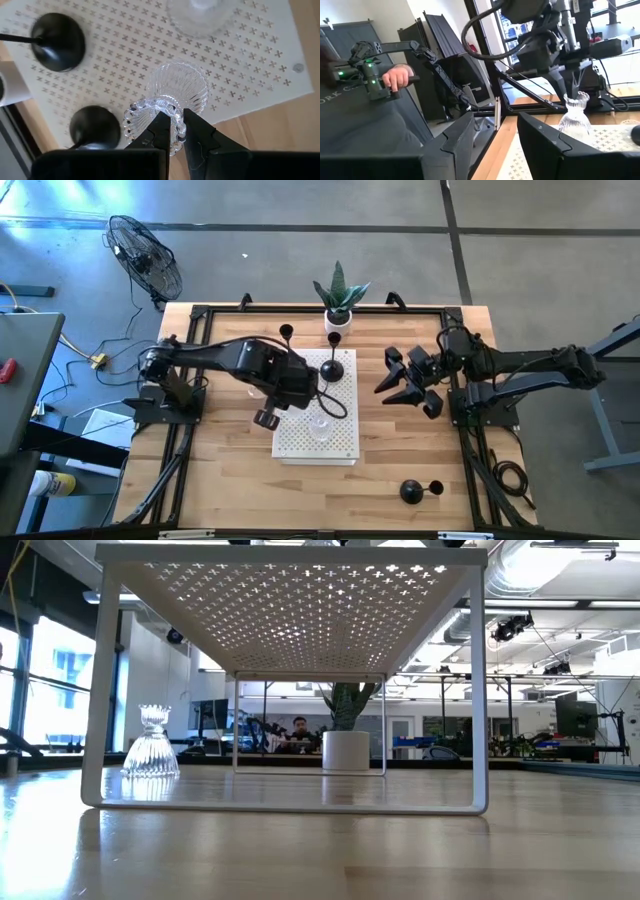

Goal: Pick & Place candle stick holders
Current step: Put the bottom transparent glass candle holder on the shelf

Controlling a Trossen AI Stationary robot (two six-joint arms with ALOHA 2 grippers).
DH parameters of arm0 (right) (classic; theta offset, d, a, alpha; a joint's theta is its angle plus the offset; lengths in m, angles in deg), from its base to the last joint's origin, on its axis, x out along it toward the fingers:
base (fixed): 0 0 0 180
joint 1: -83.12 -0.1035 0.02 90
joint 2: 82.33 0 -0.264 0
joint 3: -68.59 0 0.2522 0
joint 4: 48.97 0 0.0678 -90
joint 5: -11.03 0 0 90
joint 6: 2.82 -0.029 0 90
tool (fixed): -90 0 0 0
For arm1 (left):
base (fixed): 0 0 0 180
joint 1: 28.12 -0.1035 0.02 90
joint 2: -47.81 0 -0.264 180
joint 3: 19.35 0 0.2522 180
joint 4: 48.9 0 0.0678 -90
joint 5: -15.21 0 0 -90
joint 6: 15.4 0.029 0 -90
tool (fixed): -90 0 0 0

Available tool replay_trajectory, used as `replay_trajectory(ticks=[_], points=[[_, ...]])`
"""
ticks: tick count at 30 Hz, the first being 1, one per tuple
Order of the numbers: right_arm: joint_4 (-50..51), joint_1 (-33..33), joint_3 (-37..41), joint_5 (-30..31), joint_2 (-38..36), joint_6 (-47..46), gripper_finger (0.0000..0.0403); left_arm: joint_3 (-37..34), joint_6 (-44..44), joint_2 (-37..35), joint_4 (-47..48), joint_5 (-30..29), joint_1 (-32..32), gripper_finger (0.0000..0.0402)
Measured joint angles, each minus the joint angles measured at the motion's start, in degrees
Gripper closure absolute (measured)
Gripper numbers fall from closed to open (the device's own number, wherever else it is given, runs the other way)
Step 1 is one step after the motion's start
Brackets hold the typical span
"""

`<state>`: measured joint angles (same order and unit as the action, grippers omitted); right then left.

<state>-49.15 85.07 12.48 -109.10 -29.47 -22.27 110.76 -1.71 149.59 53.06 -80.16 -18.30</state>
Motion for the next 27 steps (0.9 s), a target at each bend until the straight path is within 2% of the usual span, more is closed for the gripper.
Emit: replay_trajectory(ticks=[9, 20, 27], points=[[0.00, -1.82, 0.00, 2.86, 0.00, -0.01, 0.0258, 0.17, 0.93, 1.68, -0.01, 0.37, 0.39, 0.0379], [-0.02, -2.11, 0.00, 3.02, 0.00, 0.00, 0.0258, 0.17, 1.29, 1.68, 0.44, 0.80, 0.31, 0.0379], [-0.01, -2.11, 0.00, 3.02, 0.00, 0.24, 0.0258, 0.13, 1.27, 1.68, 0.99, 2.11, 0.32, 0.0343]])
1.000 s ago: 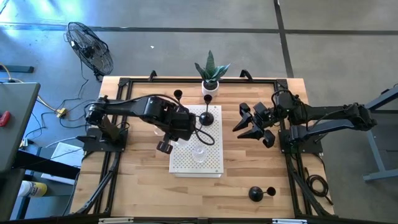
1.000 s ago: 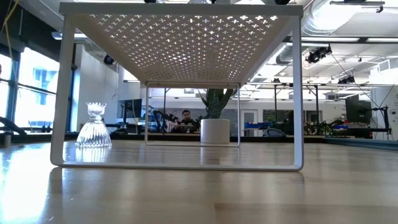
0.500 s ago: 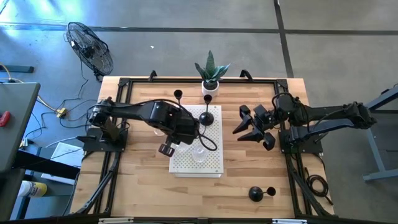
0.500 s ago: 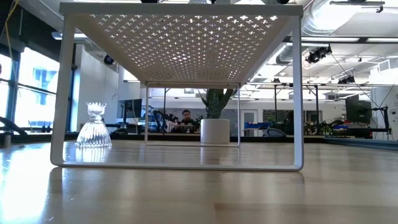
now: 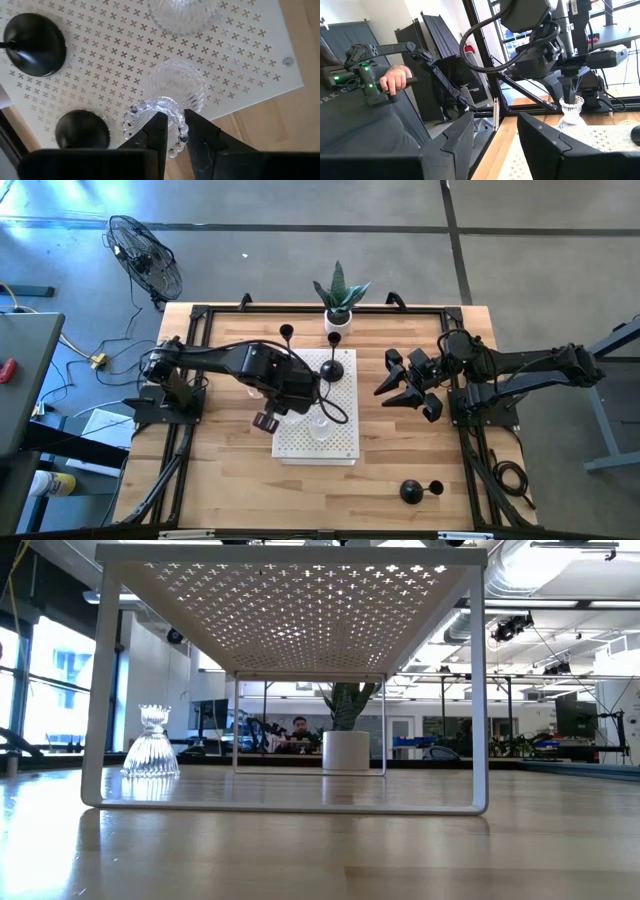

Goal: Pick & Place candle stick holders
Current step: Put the bottom transparent glass candle holder on the shelf

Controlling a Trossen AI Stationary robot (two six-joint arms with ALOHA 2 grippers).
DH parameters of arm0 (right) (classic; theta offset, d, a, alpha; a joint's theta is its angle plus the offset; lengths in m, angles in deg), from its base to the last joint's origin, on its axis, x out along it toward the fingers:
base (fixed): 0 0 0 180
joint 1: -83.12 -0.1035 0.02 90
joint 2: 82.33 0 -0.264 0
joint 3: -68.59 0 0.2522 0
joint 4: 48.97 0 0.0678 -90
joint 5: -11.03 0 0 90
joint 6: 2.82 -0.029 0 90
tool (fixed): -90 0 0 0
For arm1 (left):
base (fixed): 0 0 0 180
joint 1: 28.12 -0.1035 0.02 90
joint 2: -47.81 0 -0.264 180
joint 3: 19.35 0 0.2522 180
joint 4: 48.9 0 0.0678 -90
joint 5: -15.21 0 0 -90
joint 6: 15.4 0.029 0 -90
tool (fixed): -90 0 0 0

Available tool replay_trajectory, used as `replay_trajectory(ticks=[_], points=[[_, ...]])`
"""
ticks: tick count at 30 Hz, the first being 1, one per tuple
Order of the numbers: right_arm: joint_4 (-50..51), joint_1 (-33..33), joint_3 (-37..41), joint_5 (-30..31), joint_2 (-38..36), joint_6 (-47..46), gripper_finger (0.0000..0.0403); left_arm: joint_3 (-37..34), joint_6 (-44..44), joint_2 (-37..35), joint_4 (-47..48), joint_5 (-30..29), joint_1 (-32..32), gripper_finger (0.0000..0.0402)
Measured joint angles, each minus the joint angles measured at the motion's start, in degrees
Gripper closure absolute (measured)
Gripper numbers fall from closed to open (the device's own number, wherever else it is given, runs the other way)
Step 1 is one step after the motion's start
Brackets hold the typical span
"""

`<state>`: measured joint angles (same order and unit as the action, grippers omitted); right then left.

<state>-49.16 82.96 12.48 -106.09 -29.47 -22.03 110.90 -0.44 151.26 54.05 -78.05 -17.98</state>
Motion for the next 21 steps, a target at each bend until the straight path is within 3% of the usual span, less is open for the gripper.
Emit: replay_trajectory(ticks=[21], points=[[-0.03, 0.00, 0.00, 0.94, 0.00, 0.17, 0.0258, 0.00, 0.13, 0.00, 0.74, 3.55, -0.02, 0.0335]])
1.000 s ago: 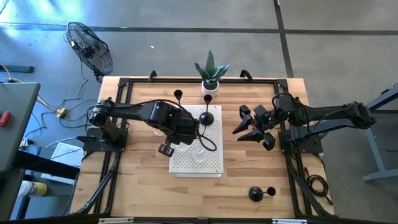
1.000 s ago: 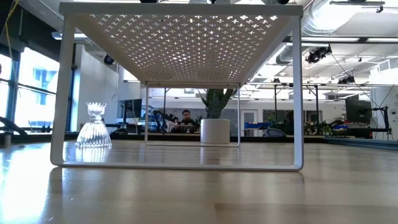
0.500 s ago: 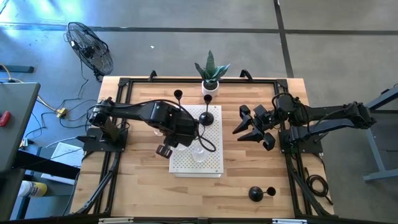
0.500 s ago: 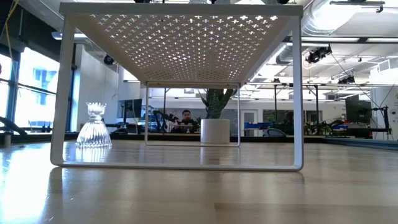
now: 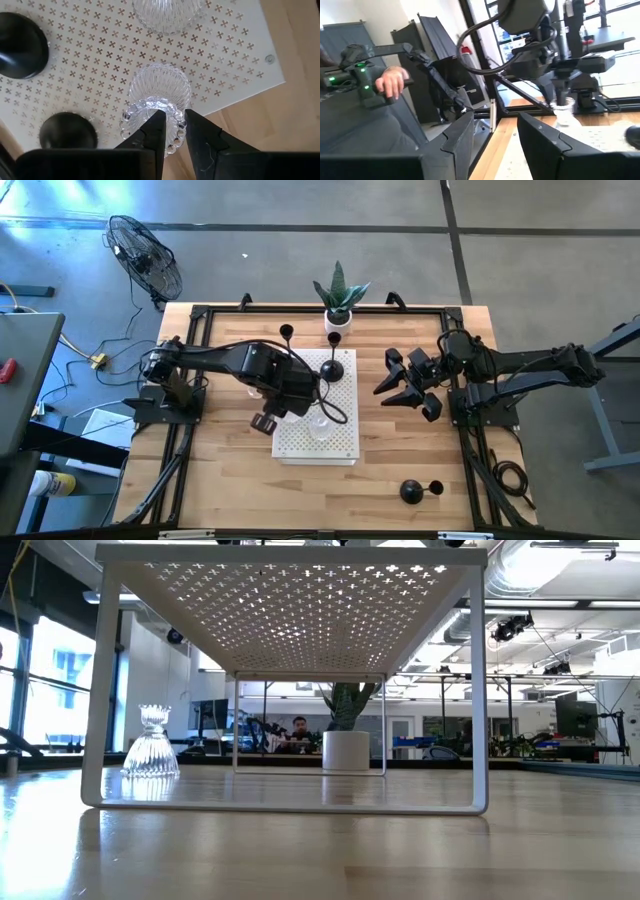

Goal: Pick & Place candle stick holders
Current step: Put the bottom transparent glass candle holder on the shelf

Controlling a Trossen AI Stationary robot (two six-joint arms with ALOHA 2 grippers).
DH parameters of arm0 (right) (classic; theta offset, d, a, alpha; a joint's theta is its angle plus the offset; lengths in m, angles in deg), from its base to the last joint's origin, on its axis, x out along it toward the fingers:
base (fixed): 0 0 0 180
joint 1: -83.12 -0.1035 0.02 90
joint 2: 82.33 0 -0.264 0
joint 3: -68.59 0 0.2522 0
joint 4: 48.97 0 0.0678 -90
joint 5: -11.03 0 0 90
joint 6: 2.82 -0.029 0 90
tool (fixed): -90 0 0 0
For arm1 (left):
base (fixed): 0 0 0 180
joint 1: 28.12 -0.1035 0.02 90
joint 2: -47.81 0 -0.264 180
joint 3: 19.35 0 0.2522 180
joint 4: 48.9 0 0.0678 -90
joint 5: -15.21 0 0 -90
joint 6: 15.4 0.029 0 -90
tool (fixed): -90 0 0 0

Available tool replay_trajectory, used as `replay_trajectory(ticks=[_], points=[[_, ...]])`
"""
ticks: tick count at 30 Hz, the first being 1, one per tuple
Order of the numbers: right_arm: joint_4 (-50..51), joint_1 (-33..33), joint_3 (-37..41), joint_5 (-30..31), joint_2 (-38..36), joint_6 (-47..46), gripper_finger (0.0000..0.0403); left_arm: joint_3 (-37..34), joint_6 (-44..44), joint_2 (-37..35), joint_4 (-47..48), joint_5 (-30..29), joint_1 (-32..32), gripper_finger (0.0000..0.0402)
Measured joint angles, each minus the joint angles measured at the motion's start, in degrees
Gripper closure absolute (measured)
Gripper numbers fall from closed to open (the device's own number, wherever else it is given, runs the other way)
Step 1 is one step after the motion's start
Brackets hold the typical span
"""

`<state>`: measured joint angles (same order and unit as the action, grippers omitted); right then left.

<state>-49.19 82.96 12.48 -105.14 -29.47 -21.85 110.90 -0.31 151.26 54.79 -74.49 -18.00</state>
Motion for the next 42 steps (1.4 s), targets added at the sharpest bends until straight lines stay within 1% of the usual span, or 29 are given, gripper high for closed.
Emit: replay_trajectory(ticks=[4, 12, 24, 28, 30, 33, 36, 37, 39, 42], points=[[0.00, 0.00, 0.00, 1.31, 0.00, 0.00, 0.0258, 0.00, -0.04, 0.00, -0.61, 1.95, -0.04, 0.0334], [-0.02, 0.00, 0.00, 1.37, 0.00, -0.25, 0.0258, -0.02, 1.16, -0.02, -1.81, 2.04, -0.42, 0.0334], [-0.02, 0.00, 0.00, 1.39, 0.00, -0.42, 0.0258, -0.02, 1.14, -0.07, -1.36, 3.99, -2.63, 0.0334], [-0.02, 0.00, 0.00, 1.39, 0.00, -0.42, 0.0258, -0.02, 1.14, -0.07, -1.36, 5.47, -3.44, 0.0333], [-0.02, 0.00, 0.00, 1.32, 0.00, -0.42, 0.0258, -0.02, 1.14, -0.07, -1.36, 6.39, -3.64, 0.0325], [0.00, 0.00, 0.00, 1.15, 0.00, -0.42, 0.0258, -0.02, 1.23, -0.07, -1.40, 7.83, -4.26, 0.0301], [0.00, 0.00, 0.00, 1.05, 0.00, -0.40, 0.0258, -0.02, 4.59, -0.07, -1.21, 14.67, -5.37, 0.0274], [0.02, 0.00, 0.00, 0.99, 0.00, -0.35, 0.0258, -0.02, 6.53, -0.09, -1.70, 15.74, -5.63, 0.0267], [0.05, 0.00, 0.00, 0.98, 0.00, -0.31, 0.0258, 0.00, 9.85, -0.11, -2.38, 16.37, -6.34, 0.0258], [0.16, 0.00, 0.00, 0.98, 0.00, -0.26, 0.0258, 0.00, 11.75, -0.11, -2.84, 17.04, -7.22, 0.0252]])
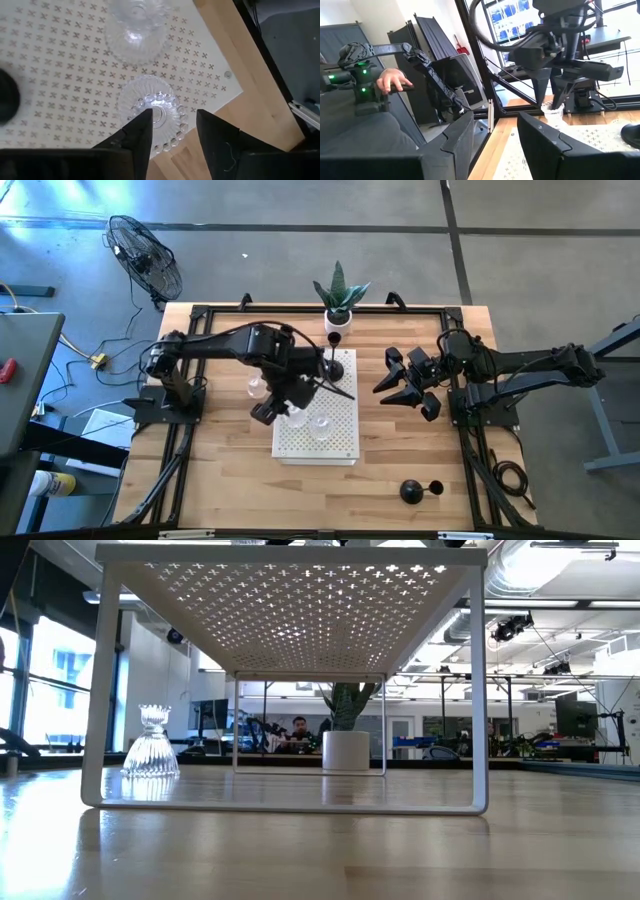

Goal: Pick & Place candle stick holders
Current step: Put the bottom transparent glass candle holder on the shelf, then put the black candle holder on the shelf

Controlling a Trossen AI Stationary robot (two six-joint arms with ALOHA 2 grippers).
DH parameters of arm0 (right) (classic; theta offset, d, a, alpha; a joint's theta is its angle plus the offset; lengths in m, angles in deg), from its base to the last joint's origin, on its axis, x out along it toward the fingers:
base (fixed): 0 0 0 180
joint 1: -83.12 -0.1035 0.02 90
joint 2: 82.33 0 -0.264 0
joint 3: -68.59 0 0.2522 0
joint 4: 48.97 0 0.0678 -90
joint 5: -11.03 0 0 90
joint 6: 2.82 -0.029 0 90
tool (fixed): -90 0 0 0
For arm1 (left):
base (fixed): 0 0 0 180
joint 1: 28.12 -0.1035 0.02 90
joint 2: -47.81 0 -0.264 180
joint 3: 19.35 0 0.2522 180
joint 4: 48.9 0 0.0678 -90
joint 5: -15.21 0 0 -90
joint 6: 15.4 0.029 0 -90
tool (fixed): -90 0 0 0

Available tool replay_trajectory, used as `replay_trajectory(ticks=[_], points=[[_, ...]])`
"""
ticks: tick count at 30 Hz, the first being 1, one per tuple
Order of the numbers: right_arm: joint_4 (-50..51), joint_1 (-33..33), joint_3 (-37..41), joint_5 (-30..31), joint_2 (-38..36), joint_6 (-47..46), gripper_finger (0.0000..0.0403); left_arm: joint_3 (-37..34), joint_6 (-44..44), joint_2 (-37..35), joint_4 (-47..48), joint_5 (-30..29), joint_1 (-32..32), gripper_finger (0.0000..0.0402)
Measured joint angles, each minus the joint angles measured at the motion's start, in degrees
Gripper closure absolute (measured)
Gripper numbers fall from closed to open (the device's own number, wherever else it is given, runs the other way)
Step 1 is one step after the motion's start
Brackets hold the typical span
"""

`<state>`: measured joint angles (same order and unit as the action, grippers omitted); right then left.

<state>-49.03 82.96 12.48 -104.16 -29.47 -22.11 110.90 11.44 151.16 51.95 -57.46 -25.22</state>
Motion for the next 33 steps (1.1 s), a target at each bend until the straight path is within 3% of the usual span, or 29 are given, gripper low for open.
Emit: replay_trajectory(ticks=[14, 21, 29, 33], points=[[0.10, 0.00, 0.00, 1.27, 0.00, 0.04, 0.0258, 0.00, 1.47, 0.00, 0.09, -0.45, -0.29, 0.0252], [0.06, 0.00, 0.00, 1.27, 0.00, 0.06, 0.0258, 5.38, 1.16, -0.54, 3.16, -9.27, -0.27, 0.0252], [-0.12, 0.00, 0.00, 1.29, 0.00, 0.29, 0.0258, 15.79, -7.22, -1.01, 2.96, -21.96, -0.27, 0.0252], [0.59, 0.23, 0.00, 2.51, 0.00, 2.62, 0.0258, 17.70, -10.71, -2.74, 1.26, -24.04, -0.27, 0.0252]])
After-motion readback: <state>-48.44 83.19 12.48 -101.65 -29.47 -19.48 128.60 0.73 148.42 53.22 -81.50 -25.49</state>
